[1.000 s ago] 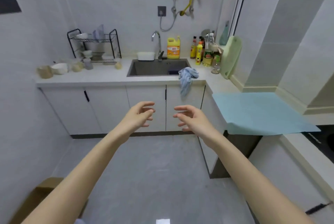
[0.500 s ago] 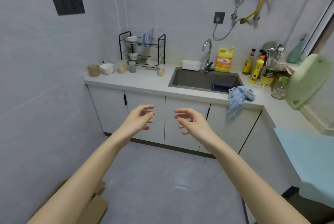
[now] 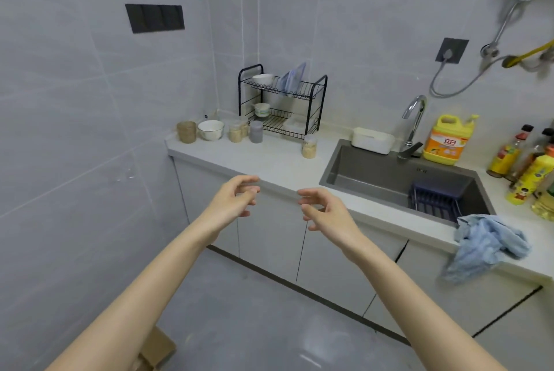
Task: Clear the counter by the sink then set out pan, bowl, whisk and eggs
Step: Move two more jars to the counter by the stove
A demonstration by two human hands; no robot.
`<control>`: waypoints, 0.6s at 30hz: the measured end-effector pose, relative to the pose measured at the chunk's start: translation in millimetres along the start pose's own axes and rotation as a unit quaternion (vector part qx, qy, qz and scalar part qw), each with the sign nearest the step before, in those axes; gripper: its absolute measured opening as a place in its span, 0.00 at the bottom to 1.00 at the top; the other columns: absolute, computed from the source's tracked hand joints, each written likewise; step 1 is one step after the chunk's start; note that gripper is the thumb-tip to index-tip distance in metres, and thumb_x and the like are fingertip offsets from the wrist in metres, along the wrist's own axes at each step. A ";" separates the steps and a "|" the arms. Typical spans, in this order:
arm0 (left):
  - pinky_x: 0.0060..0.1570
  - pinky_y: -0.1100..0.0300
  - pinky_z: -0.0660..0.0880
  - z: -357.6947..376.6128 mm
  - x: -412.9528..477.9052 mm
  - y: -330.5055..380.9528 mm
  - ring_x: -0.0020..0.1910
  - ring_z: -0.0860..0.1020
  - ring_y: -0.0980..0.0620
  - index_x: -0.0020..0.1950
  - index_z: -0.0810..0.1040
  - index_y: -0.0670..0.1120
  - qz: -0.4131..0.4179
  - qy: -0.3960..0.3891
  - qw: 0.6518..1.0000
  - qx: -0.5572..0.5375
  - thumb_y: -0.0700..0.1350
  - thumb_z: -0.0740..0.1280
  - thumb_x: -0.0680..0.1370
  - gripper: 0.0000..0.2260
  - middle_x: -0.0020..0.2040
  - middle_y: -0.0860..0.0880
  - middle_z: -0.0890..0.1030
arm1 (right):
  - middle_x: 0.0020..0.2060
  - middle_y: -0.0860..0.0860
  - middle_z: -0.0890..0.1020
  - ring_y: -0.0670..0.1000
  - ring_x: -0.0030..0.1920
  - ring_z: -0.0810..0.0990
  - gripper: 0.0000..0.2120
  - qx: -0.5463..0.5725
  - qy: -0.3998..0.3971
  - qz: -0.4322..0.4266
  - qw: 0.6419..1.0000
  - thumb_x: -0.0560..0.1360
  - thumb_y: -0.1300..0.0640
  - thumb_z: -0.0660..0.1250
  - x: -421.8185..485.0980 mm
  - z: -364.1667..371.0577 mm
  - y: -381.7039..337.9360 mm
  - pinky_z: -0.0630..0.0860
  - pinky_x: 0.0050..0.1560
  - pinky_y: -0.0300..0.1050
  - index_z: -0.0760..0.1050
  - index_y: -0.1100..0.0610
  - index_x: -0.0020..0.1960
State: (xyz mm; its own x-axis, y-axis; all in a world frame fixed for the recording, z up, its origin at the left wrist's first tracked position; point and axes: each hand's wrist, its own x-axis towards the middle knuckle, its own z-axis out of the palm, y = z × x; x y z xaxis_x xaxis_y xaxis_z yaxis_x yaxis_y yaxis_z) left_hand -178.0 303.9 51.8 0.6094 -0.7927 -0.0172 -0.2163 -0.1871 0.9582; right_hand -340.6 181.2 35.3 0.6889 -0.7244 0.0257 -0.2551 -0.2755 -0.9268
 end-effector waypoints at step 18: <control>0.42 0.63 0.75 -94.4 305.5 -61.8 0.51 0.76 0.53 0.64 0.73 0.48 -0.015 0.084 0.996 -0.005 0.40 0.60 0.80 0.14 0.59 0.49 0.77 | 0.56 0.43 0.77 0.49 0.49 0.78 0.15 -0.060 -0.049 -0.027 0.997 0.77 0.58 0.62 340.2 84.7 -3.1 0.78 0.54 0.48 0.73 0.47 0.61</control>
State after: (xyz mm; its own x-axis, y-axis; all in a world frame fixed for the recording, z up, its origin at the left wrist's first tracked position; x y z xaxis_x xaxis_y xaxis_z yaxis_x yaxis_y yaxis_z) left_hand 93.6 128.1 14.3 0.7344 -0.6787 0.0004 -0.1888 -0.2038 0.9606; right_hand -48.0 -10.8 15.2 0.7659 -0.6422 0.0321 -0.2908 -0.3905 -0.8735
